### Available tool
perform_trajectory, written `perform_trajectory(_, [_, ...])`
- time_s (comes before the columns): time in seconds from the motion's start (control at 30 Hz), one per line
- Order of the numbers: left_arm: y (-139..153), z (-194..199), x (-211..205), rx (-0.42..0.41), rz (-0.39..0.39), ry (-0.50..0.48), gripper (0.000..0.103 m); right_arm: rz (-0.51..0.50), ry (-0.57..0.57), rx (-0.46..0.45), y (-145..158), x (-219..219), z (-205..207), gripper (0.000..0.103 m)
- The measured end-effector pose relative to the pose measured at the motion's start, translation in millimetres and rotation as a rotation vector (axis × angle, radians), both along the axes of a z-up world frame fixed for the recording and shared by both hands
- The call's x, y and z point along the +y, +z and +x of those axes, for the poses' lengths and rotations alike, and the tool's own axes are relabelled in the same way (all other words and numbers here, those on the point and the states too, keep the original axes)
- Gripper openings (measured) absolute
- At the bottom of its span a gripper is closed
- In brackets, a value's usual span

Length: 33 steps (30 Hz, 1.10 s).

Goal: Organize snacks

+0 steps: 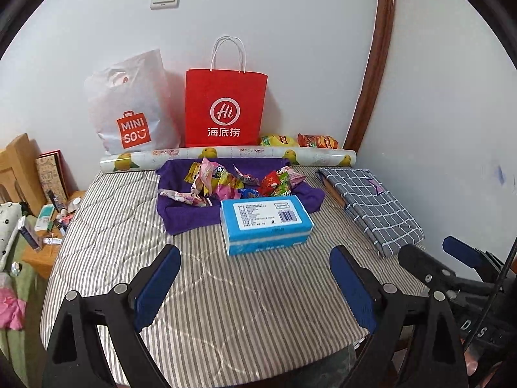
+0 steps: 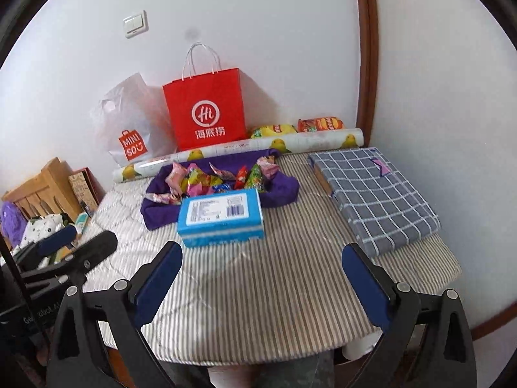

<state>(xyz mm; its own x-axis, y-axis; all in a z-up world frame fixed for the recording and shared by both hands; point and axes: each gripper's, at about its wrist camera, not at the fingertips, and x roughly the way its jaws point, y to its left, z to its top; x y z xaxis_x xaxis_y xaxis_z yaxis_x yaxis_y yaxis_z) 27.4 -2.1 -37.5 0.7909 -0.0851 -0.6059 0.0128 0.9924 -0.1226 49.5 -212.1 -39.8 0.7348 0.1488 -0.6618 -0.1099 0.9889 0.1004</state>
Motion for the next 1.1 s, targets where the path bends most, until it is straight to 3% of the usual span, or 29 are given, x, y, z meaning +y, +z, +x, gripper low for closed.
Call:
perform_trajectory(0.37, [0,-29,-10,-0.037,0.050,0.027,0.094,-0.032,-0.001,-0.033,-4,-5,-28,0.098])
perform_trajectory(1.1, [0,-34,-8,-0.034,0.048,0.038,0.094,-0.025,-0.041,-0.040,-2,-13,-36,0.098])
